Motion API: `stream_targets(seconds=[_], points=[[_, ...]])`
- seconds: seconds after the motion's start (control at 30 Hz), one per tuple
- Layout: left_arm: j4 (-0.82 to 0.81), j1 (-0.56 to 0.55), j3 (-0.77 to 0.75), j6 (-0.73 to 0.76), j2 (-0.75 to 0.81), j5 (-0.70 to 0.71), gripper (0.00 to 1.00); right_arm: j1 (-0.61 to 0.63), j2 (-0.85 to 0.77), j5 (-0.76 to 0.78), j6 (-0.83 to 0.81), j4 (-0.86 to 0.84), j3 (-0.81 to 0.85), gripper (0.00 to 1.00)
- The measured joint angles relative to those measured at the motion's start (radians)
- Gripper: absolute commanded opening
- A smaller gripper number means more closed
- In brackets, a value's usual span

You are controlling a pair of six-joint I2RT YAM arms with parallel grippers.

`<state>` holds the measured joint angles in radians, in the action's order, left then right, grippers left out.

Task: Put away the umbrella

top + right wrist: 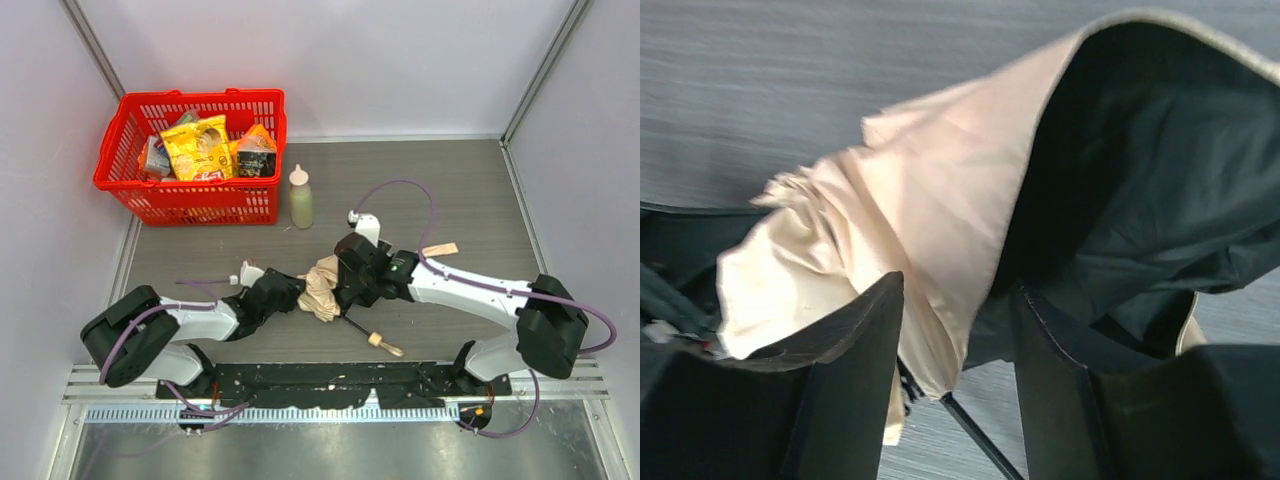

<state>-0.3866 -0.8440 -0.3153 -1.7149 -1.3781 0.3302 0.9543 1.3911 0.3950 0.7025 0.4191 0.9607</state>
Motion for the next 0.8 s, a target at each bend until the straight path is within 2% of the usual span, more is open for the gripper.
stream_targets(seconds=[0.03,0.1,0.3,0.33,0.37,0.4,0.43,0.5,0.6,0.63,0.8], points=[[0.0,0.0,0.0,0.0,0.0,0.0,0.0,0.0,0.005,-0.003,0.004,-0.002,-0.021,0.4],[0.0,0.0,0.0,0.0,0.0,0.0,0.0,0.0,0.008,-0.007,0.005,-0.01,-0.058,0.01],[0.001,0.0,0.0,0.001,0.0,-0.003,0.0,-0.001,-0.034,-0.052,-0.011,-0.07,-0.209,0.01],[0.002,-0.003,0.0,0.003,0.0,-0.006,0.0,-0.001,-0.059,-0.061,-0.011,-0.076,-0.233,0.05],[0.001,-0.006,0.0,0.005,0.0,-0.01,0.0,-0.001,-0.088,-0.068,-0.013,-0.08,-0.253,0.23],[0.001,-0.007,0.0,0.008,0.0,-0.013,0.0,-0.001,-0.116,-0.074,-0.018,-0.077,-0.266,0.32],[0.001,-0.008,0.0,0.011,0.0,-0.015,0.0,-0.001,-0.136,-0.08,-0.025,-0.068,-0.267,0.47],[0.002,-0.007,0.0,0.011,0.0,-0.015,0.0,0.008,-0.157,-0.084,-0.06,-0.012,-0.245,0.61],[0.027,-0.007,-0.011,0.008,0.003,-0.016,0.0,0.065,-0.159,-0.035,-0.129,0.074,-0.174,0.69],[0.047,-0.007,-0.02,0.006,0.004,-0.016,0.0,0.102,-0.159,-0.015,-0.163,0.084,-0.145,0.76],[0.138,-0.007,-0.062,-0.002,0.009,-0.017,0.0,0.33,-0.172,0.075,-0.409,-0.056,-0.103,0.77]])
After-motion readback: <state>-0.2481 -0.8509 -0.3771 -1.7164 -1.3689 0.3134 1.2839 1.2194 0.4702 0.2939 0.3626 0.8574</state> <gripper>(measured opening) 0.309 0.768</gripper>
